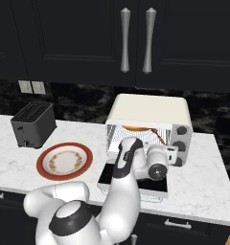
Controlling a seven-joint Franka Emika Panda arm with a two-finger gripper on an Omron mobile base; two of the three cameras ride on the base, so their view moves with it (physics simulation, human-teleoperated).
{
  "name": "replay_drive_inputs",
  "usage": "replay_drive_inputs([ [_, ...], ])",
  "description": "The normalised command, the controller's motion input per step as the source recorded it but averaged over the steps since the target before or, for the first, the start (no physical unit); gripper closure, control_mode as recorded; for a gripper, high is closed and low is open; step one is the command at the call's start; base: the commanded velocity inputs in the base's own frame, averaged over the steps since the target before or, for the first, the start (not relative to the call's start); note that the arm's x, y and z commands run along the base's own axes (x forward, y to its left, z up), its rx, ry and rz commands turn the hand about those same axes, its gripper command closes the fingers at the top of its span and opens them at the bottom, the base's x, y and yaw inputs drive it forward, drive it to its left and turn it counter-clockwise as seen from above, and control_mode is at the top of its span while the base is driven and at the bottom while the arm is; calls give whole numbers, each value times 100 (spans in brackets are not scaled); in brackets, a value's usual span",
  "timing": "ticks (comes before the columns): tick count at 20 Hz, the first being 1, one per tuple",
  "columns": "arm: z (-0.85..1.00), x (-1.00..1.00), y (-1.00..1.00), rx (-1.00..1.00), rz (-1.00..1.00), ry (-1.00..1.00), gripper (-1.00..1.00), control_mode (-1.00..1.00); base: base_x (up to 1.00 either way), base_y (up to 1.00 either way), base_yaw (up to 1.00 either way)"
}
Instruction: Pick up the kebab skewer and baguette bread, and place them inside the toaster oven. Close the toaster oven door and start by setting the timer.
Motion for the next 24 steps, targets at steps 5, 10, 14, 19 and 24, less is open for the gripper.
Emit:
replay_drive_inputs([
  [5,0,15,0,0,0,0,-100,-100,0,0,0],
  [10,0,12,0,0,0,0,-100,-100,0,0,0],
  [14,0,16,1,0,0,0,-100,-100,0,0,0],
  [19,0,9,4,0,0,0,-100,-100,0,0,0],
  [24,0,0,6,0,0,0,-100,-100,0,0,0],
])
